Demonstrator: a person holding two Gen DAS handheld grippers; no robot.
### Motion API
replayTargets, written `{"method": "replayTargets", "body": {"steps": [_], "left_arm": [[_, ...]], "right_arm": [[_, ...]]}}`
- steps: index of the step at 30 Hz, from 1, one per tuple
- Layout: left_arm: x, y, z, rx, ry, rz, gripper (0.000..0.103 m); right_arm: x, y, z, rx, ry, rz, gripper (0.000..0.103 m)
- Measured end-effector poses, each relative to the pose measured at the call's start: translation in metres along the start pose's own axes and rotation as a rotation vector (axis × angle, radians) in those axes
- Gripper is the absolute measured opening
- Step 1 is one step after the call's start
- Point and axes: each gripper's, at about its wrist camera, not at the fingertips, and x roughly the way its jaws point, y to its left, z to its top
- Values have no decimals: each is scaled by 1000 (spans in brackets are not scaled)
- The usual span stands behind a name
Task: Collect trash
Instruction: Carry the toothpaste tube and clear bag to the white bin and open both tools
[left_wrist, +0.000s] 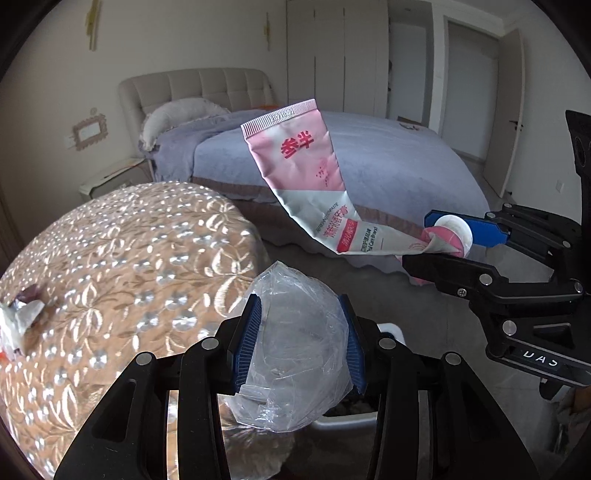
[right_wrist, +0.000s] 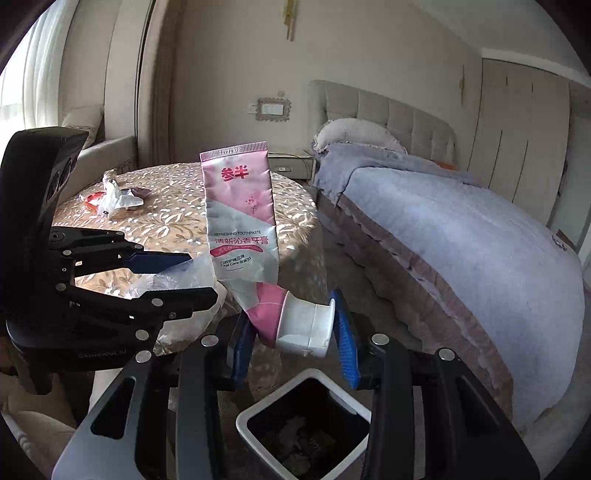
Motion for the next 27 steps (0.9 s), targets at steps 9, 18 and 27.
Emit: {"method": "replayTargets", "body": {"steps": [9,18,27], "left_arm": [[58,-51,-10,94,85,-111,42],[126,-86,-30,152,248,-187,42],[169,-104,-48,232,354,-188,98]], "right_arm": [[17,-28,-33,63,72,-28,41],[50,-64,-80,147,178,-17,41],[83,-83,-103,217,255,13,41]]}}
